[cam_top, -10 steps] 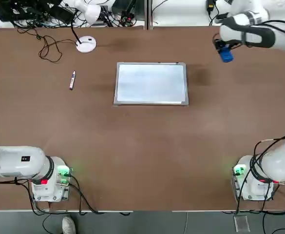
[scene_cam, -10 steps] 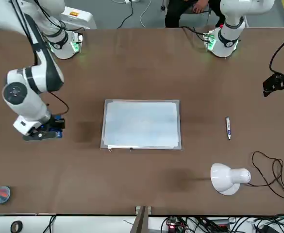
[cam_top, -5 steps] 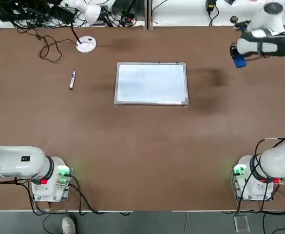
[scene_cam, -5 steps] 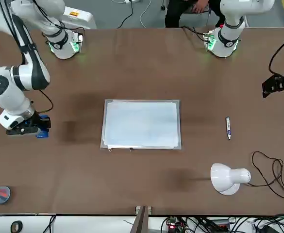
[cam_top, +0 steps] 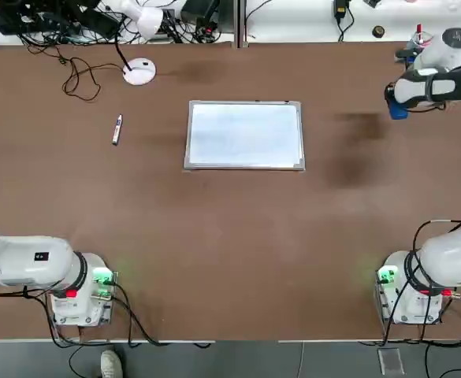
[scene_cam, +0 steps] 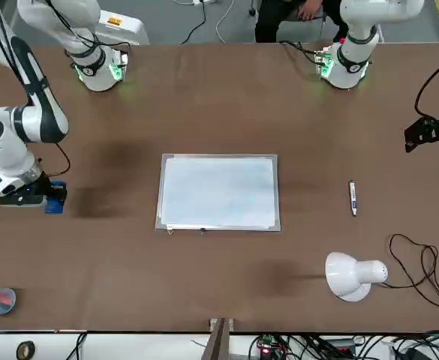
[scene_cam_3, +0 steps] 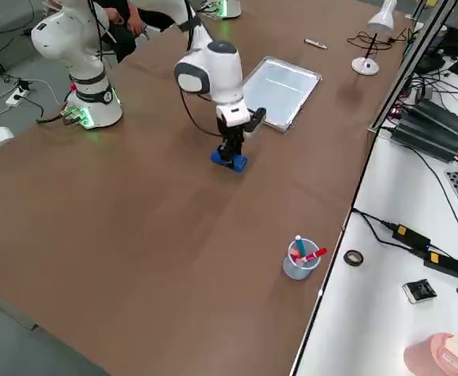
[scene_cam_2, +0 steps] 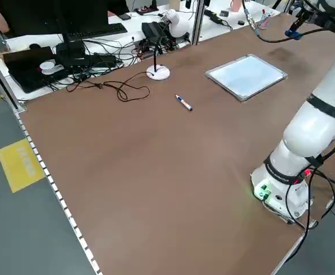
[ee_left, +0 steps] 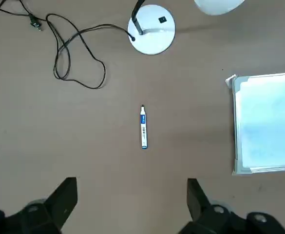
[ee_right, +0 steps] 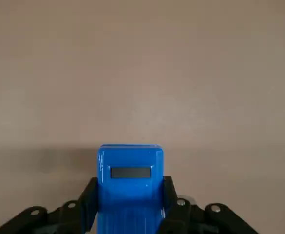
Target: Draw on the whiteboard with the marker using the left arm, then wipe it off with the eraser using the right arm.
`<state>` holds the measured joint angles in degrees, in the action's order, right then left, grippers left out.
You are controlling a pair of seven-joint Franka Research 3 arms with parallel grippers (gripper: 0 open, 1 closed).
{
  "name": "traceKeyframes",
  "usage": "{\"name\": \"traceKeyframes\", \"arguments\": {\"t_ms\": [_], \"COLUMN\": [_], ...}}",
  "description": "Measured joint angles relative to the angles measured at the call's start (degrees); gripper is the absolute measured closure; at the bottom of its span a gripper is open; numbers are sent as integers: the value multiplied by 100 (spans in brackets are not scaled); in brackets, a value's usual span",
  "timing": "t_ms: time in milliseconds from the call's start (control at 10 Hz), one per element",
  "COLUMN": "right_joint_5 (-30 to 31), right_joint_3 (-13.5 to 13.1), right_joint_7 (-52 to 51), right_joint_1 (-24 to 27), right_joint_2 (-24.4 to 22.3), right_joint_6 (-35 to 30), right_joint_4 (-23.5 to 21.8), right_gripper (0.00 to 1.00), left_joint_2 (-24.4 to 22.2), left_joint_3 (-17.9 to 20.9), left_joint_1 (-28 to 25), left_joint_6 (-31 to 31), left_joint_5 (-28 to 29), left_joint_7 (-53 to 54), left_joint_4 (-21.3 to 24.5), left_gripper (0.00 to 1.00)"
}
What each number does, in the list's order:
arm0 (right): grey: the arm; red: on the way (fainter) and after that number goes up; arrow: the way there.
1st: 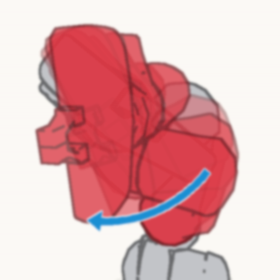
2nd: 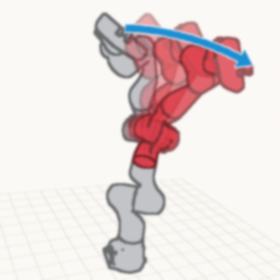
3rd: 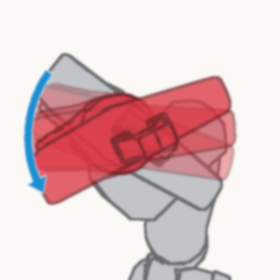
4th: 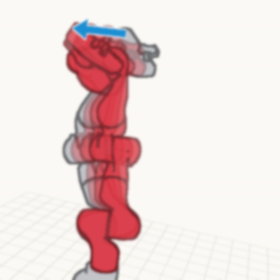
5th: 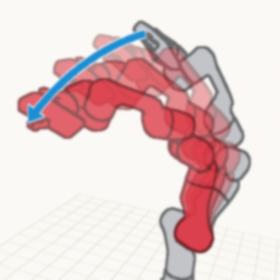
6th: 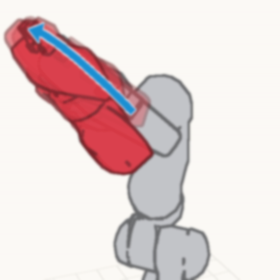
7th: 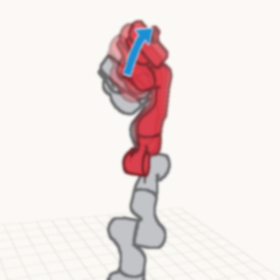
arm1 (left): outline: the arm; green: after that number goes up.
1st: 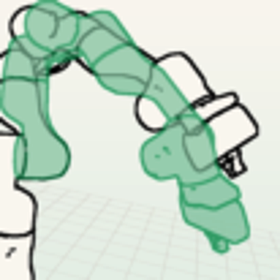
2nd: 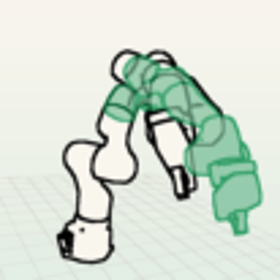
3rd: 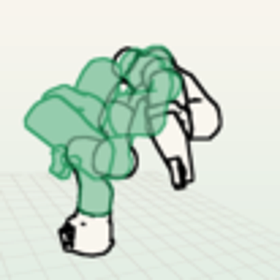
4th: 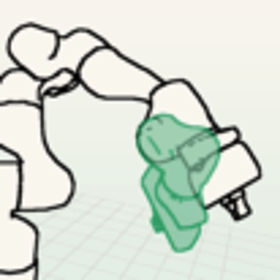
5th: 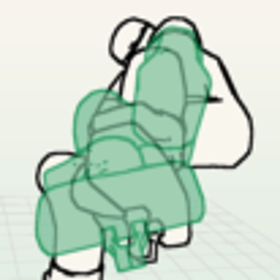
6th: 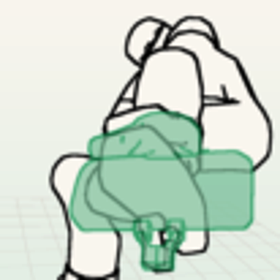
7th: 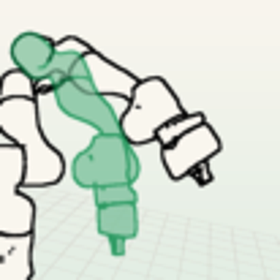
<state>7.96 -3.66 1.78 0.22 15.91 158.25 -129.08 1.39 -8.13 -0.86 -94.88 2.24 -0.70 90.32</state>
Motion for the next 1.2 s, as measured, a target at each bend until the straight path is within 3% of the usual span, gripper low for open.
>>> {"name": "traceKeyframes", "arguments": {"t_ms": [500, 1200], "right_joint_5": [-6, -13], "right_joint_3": [10, 42], "right_joint_7": [61, 247], "right_joint_1": [50, 50], "right_joint_2": [743, 767], "right_joint_6": [775, 778], "right_joint_4": [3, 48], "right_gripper": [44, 44], "left_joint_2": [2, 15], "left_joint_3": [2, 4], "left_joint_1": [-3, -6], "left_joint_6": [1, 1], "left_joint_5": [0, 0], "left_joint_7": [-10, -11], "left_joint_4": [2, 3], "left_gripper": [0, 0]}}
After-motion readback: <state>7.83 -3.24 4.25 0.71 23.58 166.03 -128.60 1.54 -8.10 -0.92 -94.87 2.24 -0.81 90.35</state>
